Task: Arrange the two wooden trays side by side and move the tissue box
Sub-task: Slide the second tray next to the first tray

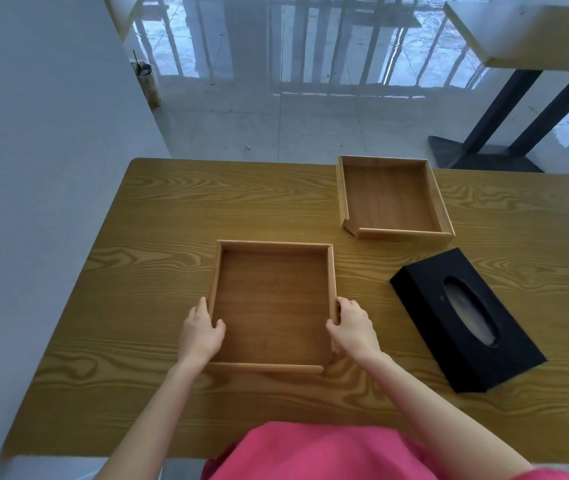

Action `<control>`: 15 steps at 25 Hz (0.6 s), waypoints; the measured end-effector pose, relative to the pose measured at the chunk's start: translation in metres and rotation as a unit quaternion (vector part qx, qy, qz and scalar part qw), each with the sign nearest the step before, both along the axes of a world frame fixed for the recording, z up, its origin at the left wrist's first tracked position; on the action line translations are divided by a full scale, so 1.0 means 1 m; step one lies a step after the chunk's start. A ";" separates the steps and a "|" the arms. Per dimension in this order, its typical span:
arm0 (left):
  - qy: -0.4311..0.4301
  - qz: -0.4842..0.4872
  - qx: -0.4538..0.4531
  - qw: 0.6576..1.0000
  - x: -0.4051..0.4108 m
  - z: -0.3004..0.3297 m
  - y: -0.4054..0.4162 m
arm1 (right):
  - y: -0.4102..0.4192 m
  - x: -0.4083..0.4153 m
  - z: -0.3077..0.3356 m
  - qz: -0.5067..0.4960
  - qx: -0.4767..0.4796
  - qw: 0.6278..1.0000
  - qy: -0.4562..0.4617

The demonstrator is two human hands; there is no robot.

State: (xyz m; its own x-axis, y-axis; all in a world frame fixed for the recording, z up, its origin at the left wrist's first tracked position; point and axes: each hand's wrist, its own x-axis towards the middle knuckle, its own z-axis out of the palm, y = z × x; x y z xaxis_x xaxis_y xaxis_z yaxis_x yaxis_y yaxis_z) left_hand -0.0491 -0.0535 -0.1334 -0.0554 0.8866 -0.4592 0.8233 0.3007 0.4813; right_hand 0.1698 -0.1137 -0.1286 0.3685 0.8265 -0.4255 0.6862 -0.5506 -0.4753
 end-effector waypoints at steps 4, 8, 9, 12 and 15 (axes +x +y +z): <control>-0.038 0.068 0.019 0.997 -0.005 0.000 0.005 | 0.002 0.002 -0.001 0.005 0.008 1.000 -0.010; -0.056 0.078 0.019 0.995 -0.003 0.002 0.007 | 0.011 0.011 0.005 0.004 0.013 1.000 -0.020; -0.058 0.079 0.018 0.995 -0.001 0.004 0.008 | 0.015 0.013 0.008 0.005 0.016 1.000 -0.022; -0.067 0.078 0.028 0.994 0.008 0.012 0.021 | 0.032 0.023 0.020 0.009 0.041 0.999 -0.028; -0.068 0.065 0.053 0.994 0.017 0.026 0.043 | 0.054 0.033 0.034 0.017 0.066 0.997 -0.031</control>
State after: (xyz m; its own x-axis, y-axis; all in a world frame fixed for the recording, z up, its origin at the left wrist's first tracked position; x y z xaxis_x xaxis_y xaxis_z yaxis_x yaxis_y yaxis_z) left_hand -0.0317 -0.0109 -0.1070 -0.1171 0.9199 -0.3742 0.7054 0.3423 0.6207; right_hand 0.2026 -0.0600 -0.0946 0.3617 0.8862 -0.2894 0.7340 -0.4621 -0.4977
